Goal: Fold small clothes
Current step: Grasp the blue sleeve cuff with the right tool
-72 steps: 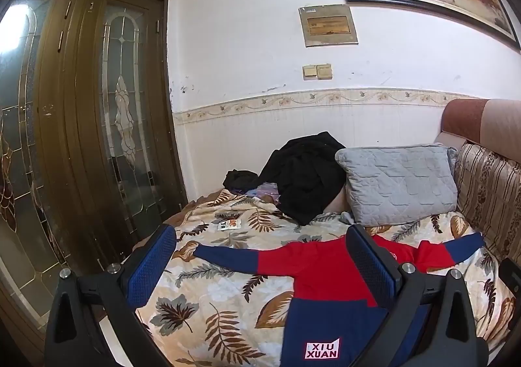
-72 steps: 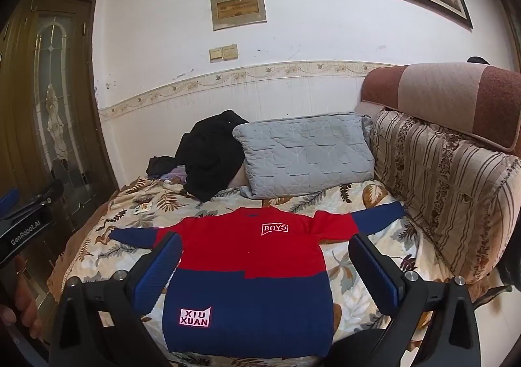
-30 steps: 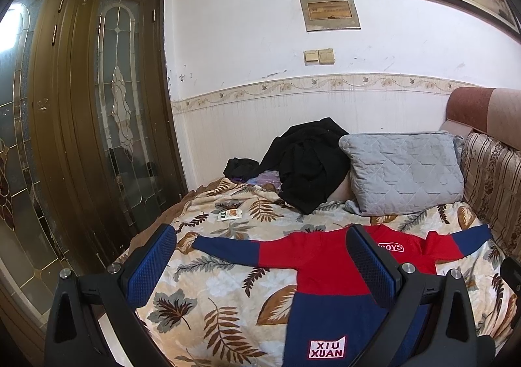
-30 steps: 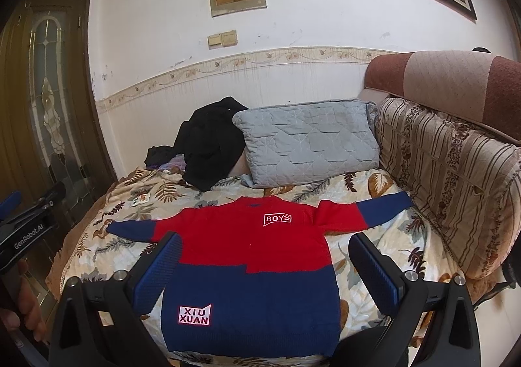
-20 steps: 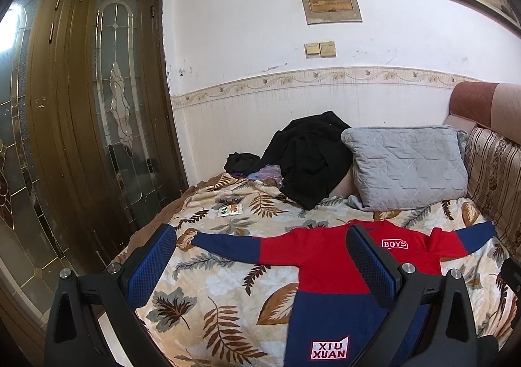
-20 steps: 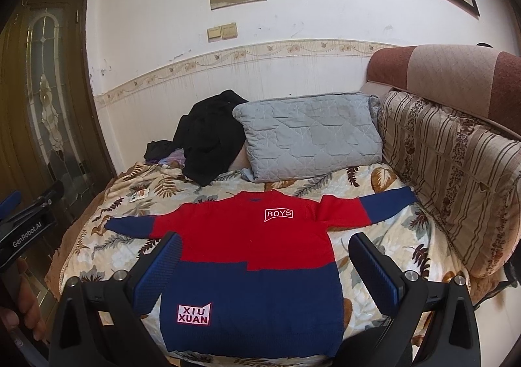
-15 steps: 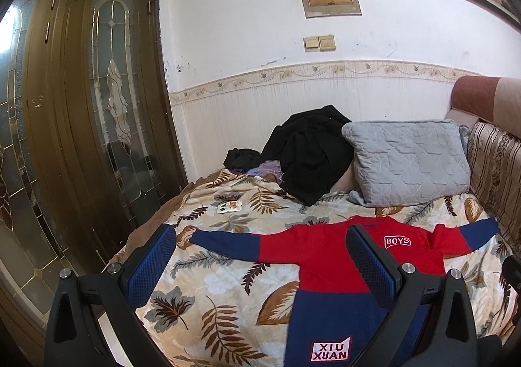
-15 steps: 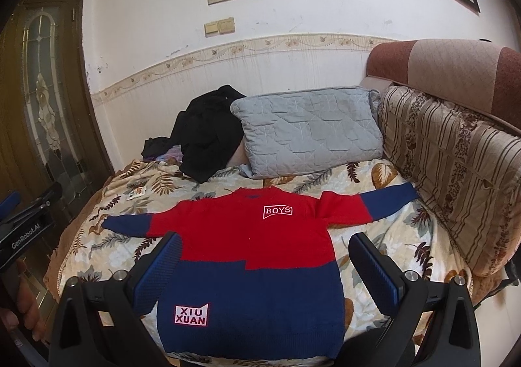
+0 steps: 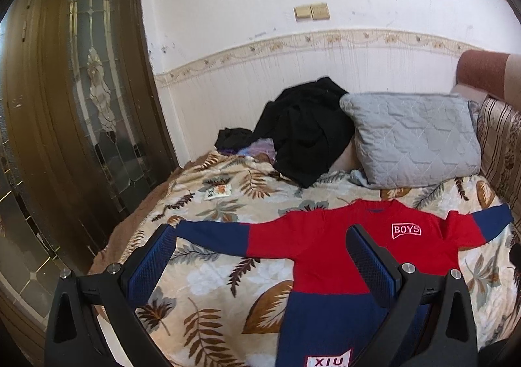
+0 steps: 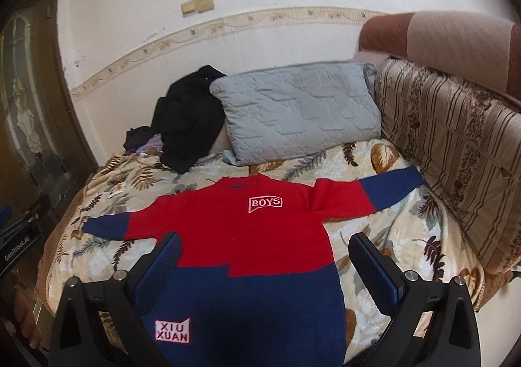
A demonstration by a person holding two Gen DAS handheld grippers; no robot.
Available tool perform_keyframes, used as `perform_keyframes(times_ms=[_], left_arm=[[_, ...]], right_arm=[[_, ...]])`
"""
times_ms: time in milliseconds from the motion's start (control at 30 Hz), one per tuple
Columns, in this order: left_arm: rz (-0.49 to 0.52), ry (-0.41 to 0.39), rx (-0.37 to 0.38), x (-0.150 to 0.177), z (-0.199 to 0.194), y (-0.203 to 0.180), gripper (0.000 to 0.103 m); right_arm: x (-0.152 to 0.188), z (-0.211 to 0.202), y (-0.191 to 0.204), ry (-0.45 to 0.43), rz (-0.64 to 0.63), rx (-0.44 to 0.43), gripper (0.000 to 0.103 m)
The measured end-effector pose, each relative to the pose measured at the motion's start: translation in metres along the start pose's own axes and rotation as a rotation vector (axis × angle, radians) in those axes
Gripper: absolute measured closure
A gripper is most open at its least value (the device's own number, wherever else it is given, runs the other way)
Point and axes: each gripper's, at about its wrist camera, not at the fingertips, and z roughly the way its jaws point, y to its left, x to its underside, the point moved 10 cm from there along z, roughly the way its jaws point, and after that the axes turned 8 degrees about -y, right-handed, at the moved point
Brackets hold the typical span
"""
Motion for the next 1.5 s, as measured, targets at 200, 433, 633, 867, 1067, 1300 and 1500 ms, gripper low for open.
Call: perform_keyframes(times_ms=[200, 433, 633, 867, 1067, 1300, 1500], left_arm=[[-0.018, 0.156, 0.201, 0.034, 0.076, -0.069, 0.0], [-0.037, 0.429, 0.377, 0.113, 0.165, -0.159, 0.0], [-0.044, 0.36, 0.357, 0.13, 0.19, -0.162, 0.0], [-0.058, 0.319, 0.283, 0.133, 0.221, -0.135, 0.0], [-0.047, 0.305, 0.257, 0.136, 0.232, -0.134, 0.0], [-0.016, 0.263, 0.251, 0.13, 0.228, -0.136, 0.0], [-0.024, 0.234, 0.237, 0.124, 0.225, -0.126, 0.0]], right_arm=[[0.009, 0.072, -0.054, 0.088, 0.152, -0.054, 0.0], [0.038, 0.172, -0.215, 0.147, 0.566, -0.054, 0.003], [0.06, 0.233, -0.328, 0.123, 0.803, 0.031, 0.023], [0.076, 0.31, -0.397, 0.127, 0.956, 0.135, 0.048], [0.082, 0.342, -0.427, 0.089, 1.034, 0.145, 0.063], [0.056, 0.326, -0.436, -0.048, 0.98, 0.133, 0.095], [0.044, 0.348, -0.409, 0.102, 0.876, 0.1, 0.096]])
